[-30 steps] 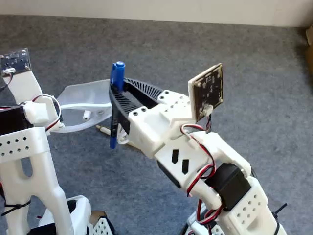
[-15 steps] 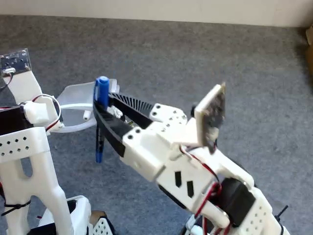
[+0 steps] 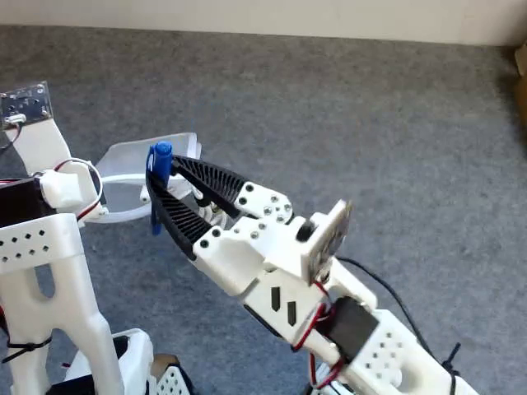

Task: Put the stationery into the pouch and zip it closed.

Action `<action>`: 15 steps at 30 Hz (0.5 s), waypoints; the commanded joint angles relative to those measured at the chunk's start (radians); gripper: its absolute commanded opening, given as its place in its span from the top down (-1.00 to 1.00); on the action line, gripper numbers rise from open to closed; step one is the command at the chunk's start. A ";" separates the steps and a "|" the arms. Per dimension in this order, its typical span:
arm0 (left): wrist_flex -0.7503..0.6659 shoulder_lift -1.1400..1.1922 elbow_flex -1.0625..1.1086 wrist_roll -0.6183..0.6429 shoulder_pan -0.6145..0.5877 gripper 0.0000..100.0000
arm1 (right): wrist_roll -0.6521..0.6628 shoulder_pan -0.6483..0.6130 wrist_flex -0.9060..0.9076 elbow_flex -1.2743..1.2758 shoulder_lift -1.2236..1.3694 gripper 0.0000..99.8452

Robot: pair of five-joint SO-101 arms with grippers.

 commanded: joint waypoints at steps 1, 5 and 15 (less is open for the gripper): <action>-0.014 0.021 0.001 0.006 -0.010 0.99 | 0.051 -0.010 -0.222 0.067 -0.013 0.99; -0.015 0.021 0.001 0.006 -0.010 0.99 | 0.054 -0.010 -0.346 0.142 -0.012 0.99; -0.018 0.021 0.001 0.006 -0.010 0.99 | 0.055 -0.010 -0.435 0.206 -0.008 0.99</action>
